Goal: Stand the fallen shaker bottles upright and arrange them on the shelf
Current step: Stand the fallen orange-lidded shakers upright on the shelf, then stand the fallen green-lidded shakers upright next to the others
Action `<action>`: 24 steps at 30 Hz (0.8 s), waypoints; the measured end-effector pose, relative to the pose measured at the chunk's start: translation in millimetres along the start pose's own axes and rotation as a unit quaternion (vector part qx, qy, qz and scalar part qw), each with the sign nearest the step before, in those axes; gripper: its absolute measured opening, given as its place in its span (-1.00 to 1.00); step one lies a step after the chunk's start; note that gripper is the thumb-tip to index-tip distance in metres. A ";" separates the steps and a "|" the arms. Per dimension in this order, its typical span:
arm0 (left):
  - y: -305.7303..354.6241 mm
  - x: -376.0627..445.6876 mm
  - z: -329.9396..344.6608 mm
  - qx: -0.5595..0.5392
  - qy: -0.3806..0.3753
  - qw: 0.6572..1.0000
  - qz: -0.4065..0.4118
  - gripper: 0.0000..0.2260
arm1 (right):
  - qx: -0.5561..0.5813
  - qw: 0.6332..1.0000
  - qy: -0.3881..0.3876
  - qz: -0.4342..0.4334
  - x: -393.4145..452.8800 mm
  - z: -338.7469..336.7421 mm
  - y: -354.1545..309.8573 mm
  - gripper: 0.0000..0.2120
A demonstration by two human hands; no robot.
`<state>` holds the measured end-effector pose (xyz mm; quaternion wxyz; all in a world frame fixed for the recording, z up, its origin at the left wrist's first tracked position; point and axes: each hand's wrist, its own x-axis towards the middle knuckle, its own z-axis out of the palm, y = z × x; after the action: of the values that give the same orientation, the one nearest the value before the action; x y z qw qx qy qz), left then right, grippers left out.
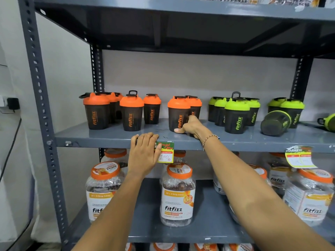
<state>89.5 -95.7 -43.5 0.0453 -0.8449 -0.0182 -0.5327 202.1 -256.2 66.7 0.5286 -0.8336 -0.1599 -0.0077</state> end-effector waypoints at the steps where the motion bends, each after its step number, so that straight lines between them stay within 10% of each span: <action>1: 0.4 0.2 -0.8 0.000 -0.002 1.000 -0.001 -0.64 | -0.002 1.000 -0.008 0.003 -1.5 -0.5 -1.3 -0.46; 9: 10.3 0.5 -8.1 -0.026 0.006 0.999 -0.018 -0.64 | 0.007 0.997 0.076 -0.017 -25.2 -4.3 -0.7 -0.36; 14: 52.2 11.7 -10.8 -0.074 -0.005 0.996 0.043 -0.63 | 0.008 0.965 0.242 -0.099 -55.7 -44.7 5.8 -0.77; 24: 210.0 35.9 11.0 -0.105 -0.053 0.990 0.073 -0.63 | -0.023 0.943 0.331 -0.033 -87.9 -205.9 67.5 -0.83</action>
<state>131.5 -304.3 -27.8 -0.0055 -0.8709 0.0974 -0.4816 169.4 -487.2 82.2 0.5316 -0.7904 -0.0031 -0.3045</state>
